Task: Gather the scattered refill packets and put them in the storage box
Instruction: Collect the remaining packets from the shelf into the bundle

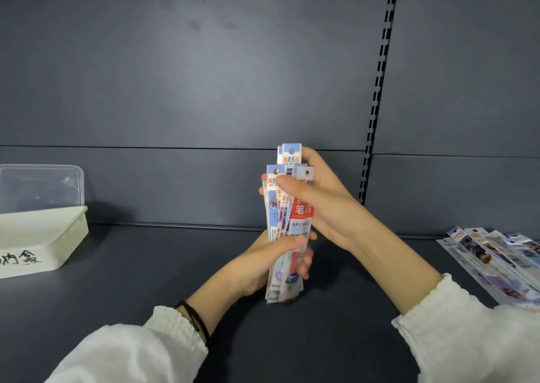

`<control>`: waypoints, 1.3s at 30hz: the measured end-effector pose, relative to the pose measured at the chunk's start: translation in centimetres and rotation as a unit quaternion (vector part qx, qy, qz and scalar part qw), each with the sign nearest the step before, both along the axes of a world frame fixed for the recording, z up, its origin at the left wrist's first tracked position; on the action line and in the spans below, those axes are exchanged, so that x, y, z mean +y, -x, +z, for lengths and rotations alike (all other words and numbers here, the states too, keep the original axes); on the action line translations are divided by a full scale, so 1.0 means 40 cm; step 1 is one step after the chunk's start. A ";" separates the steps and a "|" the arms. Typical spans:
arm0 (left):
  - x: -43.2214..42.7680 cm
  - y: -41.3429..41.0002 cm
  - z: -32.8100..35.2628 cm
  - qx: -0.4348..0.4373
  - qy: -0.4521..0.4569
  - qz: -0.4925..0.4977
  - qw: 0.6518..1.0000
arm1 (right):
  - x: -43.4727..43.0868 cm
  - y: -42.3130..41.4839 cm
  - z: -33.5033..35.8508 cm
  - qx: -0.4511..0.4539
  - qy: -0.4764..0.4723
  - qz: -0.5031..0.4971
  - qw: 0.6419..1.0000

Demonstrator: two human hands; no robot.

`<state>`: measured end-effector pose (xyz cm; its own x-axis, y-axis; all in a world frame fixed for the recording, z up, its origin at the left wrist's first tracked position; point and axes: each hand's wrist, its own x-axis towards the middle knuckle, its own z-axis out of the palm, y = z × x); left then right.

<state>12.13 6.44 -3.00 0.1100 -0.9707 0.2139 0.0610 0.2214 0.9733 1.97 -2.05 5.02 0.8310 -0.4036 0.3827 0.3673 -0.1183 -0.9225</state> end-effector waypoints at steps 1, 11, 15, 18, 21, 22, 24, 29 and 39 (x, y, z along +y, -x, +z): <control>0.000 -0.004 -0.006 -0.008 -0.018 -0.002 1.000 | -0.008 -0.005 -0.010 0.014 0.001 -0.008 1.000; 0.015 -0.016 -0.018 -0.023 -0.100 -0.040 0.994 | -0.062 -0.021 -0.042 0.065 -0.112 -0.052 0.990; 0.018 -0.009 -0.016 0.045 -0.109 0.015 0.993 | -0.084 -0.018 -0.069 0.039 -0.237 -0.075 0.968; 0.017 0.012 0.003 0.084 -0.101 0.045 0.990 | -0.103 -0.002 -0.095 0.025 -0.332 -0.067 0.941; -0.002 0.060 0.020 0.060 -0.107 0.070 0.990 | -0.116 0.034 -0.098 0.033 -0.327 -0.083 0.941; -0.012 0.080 0.025 0.062 -0.111 0.074 0.989 | -0.117 0.052 -0.091 0.038 -0.310 -0.086 0.946; -0.037 0.122 0.037 0.086 -0.118 0.080 0.986 | -0.130 0.093 -0.075 0.044 -0.291 -0.094 0.951; -0.142 0.259 0.051 0.114 -0.093 0.122 0.982 | -0.225 0.215 -0.053 0.069 -0.294 -0.140 0.943; -0.391 0.577 0.023 -0.022 -0.072 0.187 0.980 | -0.486 0.481 -0.101 0.107 -0.241 -0.231 0.936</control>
<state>-10.94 -9.20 -2.09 0.4567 -0.8850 0.0902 -0.0416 0.0800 0.9959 -17.27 -21.51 0.97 0.5611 -0.8226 -0.0926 0.1802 0.2306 -0.9562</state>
